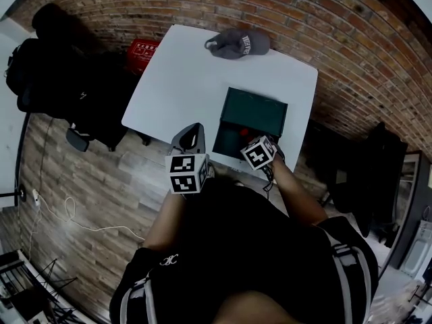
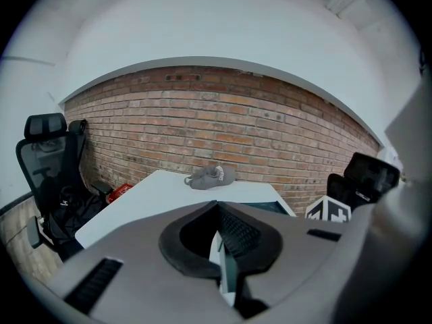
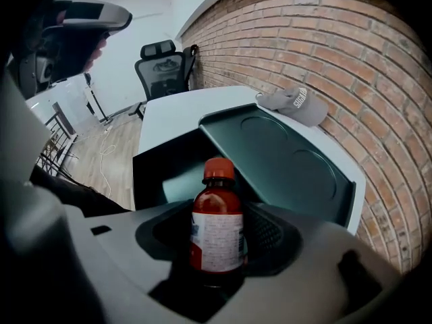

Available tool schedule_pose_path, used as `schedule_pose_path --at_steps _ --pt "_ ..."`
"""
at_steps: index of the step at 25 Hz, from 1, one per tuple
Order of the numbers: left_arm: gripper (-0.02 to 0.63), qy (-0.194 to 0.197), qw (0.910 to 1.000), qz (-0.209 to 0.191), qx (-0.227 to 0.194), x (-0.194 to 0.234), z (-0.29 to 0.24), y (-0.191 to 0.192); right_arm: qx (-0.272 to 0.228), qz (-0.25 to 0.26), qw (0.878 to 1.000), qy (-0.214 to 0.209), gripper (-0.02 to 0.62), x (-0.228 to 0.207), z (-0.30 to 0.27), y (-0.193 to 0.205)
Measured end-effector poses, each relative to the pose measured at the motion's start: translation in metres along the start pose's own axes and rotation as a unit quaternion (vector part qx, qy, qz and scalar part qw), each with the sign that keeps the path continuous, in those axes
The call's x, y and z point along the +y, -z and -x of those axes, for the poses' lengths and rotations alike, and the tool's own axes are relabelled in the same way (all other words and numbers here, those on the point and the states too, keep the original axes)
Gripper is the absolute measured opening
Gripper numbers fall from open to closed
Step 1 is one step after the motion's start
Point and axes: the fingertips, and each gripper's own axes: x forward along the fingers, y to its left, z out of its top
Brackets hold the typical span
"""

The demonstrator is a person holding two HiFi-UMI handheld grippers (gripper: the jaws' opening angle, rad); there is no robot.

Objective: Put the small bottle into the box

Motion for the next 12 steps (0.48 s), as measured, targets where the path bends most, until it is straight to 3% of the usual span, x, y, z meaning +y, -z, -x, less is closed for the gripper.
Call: schedule_pose_path --at_steps 12 --pt "0.006 0.009 0.9999 -0.001 -0.005 0.002 -0.016 -0.016 0.05 0.009 0.998 -0.026 0.216 0.01 -0.021 0.019"
